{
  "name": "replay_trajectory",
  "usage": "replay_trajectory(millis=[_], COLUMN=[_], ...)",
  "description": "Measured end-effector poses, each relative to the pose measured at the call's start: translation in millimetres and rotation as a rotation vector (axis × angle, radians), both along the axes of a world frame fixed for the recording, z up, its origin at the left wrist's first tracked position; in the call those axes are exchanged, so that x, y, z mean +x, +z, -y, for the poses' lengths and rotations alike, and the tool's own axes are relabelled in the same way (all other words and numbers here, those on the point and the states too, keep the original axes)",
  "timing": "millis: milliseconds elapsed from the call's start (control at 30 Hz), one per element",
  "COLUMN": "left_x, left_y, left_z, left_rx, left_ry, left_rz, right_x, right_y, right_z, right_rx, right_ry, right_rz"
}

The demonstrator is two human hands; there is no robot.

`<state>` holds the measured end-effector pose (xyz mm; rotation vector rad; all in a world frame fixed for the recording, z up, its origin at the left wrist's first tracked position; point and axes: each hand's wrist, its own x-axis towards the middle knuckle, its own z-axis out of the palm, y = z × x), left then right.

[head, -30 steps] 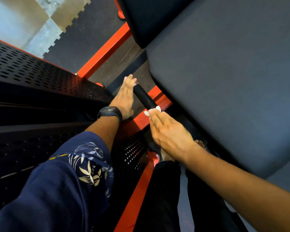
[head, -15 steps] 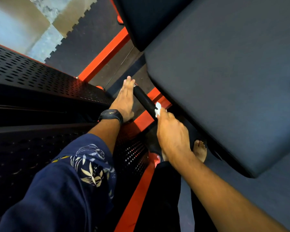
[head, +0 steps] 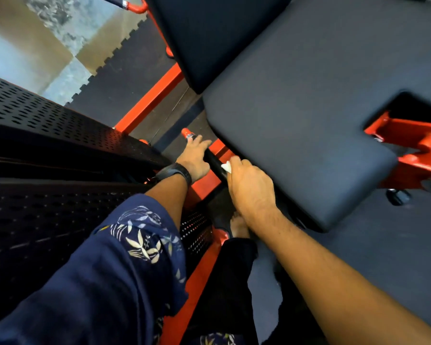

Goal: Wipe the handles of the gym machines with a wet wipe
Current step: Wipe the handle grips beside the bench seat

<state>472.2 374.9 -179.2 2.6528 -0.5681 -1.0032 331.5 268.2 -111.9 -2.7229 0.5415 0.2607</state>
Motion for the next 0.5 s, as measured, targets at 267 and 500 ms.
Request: replay_trajectory(millis=[267, 500], left_x=[-55, -125], left_y=[84, 179], left_z=[62, 116], left_rx=[-0.433, -0.772], left_ry=[0.52, 0.696], left_rz=[-0.229, -0.425], right_x=[-13, -54], right_y=[50, 109], right_z=[60, 108], right_rx=[0.596, 0.732], right_ry=[-0.323, -0.36], right_rz=[0.16, 0.352])
